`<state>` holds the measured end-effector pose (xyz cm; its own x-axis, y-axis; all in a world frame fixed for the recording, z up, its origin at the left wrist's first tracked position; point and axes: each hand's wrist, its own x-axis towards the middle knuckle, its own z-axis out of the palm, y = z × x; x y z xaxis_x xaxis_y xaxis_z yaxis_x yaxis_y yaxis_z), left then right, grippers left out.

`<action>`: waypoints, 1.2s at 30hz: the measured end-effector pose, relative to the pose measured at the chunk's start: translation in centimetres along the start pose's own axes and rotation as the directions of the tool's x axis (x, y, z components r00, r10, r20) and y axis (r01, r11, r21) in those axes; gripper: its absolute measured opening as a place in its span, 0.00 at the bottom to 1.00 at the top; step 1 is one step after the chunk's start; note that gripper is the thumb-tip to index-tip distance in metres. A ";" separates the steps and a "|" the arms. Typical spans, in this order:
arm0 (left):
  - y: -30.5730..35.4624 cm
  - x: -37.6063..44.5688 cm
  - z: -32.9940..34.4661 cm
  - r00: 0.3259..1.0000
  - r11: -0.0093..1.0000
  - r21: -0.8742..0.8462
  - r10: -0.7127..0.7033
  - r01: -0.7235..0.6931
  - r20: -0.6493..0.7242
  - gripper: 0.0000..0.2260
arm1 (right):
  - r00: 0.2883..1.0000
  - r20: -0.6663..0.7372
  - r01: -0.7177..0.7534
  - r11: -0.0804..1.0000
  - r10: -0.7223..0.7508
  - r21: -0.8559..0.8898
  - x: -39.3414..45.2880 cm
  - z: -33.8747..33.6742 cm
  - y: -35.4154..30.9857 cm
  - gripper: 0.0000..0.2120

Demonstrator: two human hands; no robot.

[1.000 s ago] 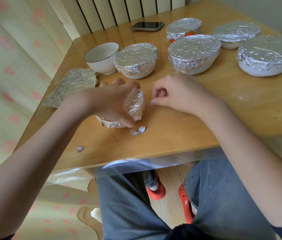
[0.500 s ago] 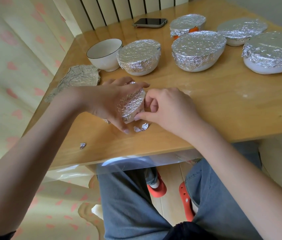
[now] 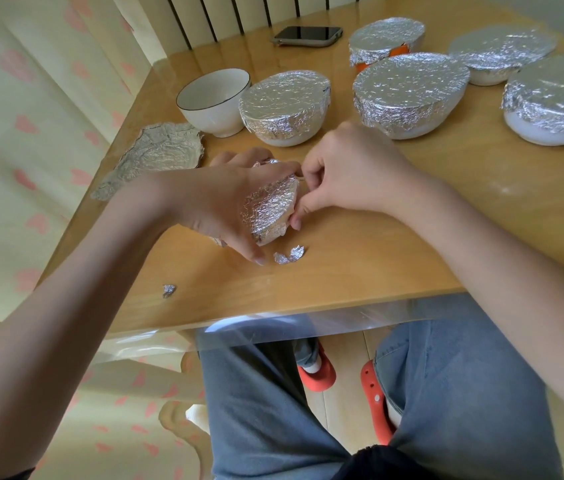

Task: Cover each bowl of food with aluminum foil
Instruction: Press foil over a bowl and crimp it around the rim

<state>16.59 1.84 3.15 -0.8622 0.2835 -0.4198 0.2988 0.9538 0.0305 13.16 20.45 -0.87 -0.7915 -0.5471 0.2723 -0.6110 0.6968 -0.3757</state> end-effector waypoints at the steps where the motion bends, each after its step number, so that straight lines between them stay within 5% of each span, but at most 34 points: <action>1: 0.0 0.0 0.0 1.000 1.000 0.001 -0.002 0.002 0.004 0.56 | 1.000 0.005 -0.001 0.999 0.001 -0.035 0.3 -0.2 0.0 0.21; 10: -0.2 0.0 -0.2 1.000 1.000 0.007 -0.008 0.008 0.025 0.54 | 0.990 0.133 -0.008 0.933 -0.043 0.360 0.4 -0.1 0.8 0.21; 18: 0.6 0.2 0.1 0.990 0.990 0.029 -0.137 0.137 -0.020 0.51 | 0.999 -0.019 0.038 0.998 -0.037 0.055 -0.3 0.1 1.0 0.19; 22: 1.2 0.2 -0.2 0.958 0.957 0.068 -0.284 0.282 0.032 0.63 | 0.999 -0.049 -0.019 0.995 0.024 0.099 -1.8 0.1 1.1 0.12; 29: -0.6 -0.7 -0.4 0.994 0.996 0.062 -0.063 0.058 0.087 0.63 | 0.993 0.012 -0.121 0.993 0.121 -0.007 -3.3 1.4 -2.4 0.29; 36: -0.9 -0.3 -0.1 0.999 1.000 0.024 -0.003 0.002 0.053 0.60 | 0.990 -0.025 -0.129 0.964 0.139 0.231 -2.3 2.3 -2.0 0.18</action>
<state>16.54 0.86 3.29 -0.8403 0.2745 -0.4674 0.3066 0.9518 0.0078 16.28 19.27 -2.81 -0.8689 -0.4331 0.2398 -0.4830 0.6355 -0.6023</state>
